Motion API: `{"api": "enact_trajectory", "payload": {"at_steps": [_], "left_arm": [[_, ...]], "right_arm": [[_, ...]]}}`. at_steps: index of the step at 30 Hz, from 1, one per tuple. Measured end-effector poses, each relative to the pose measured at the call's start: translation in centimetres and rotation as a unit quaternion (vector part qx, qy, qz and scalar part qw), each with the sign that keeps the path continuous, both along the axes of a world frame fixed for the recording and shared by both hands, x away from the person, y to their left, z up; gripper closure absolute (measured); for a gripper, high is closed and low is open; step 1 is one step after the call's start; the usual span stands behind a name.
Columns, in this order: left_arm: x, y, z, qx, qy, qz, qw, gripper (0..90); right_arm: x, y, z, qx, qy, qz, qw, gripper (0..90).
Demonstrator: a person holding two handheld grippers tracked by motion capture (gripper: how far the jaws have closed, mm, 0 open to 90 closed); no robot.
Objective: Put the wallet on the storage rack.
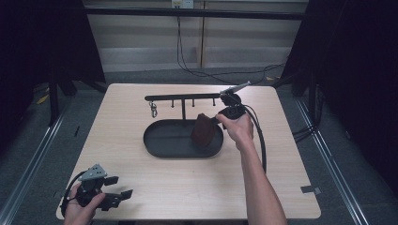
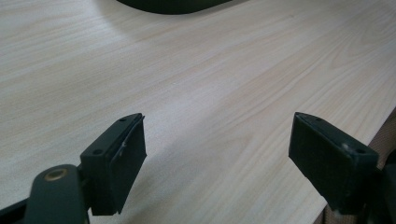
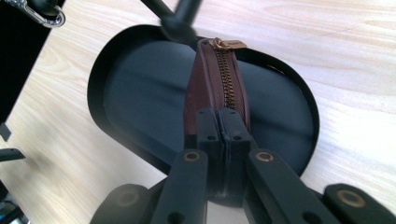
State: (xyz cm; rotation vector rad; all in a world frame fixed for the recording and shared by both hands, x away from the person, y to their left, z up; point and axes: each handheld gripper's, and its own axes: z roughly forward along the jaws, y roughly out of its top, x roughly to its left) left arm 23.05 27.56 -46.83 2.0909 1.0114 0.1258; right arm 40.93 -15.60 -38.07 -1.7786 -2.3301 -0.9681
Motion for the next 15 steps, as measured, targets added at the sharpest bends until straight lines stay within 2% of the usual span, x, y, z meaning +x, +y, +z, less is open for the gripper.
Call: {"api": "enact_trajectory", "payload": {"at_steps": [2, 7, 9, 10, 11, 15], "left_arm": [[0.0, 0.0, 0.0, 0.0, 0.001, -0.001, 1.0, 18.8], [0.0, -0.1, 0.0, 0.002, 0.001, -0.002, 1.0, 18.8], [0.0, 0.0, -0.1, 0.002, 0.001, -0.002, 1.0, 18.8], [0.0, 0.0, -0.1, 0.002, 0.002, -0.004, 1.0, 18.8], [0.0, -0.1, -0.1, 0.002, 0.003, -0.005, 1.0, 18.8], [-0.1, -0.2, -0.1, 0.004, 0.002, -0.007, 1.0, 18.8]], "right_arm": [[-0.1, 0.0, -0.4, 0.013, -0.003, 0.006, 0.9999, 88.9], [-0.1, -0.1, -1.7, 0.023, -0.011, 0.004, 0.9997, 88.9], [-0.1, -0.2, -2.1, 0.009, -0.014, -0.003, 0.9999, 88.8], [0.0, -0.4, -2.3, 0.019, -0.013, -0.002, 0.9997, 88.8], [-0.1, -0.5, -2.4, 0.006, -0.017, -0.01, 0.9998, 88.7], [-0.1, -1.0, -3.0, 0.002, -0.017, -0.023, 0.9996, 88.5]]}}
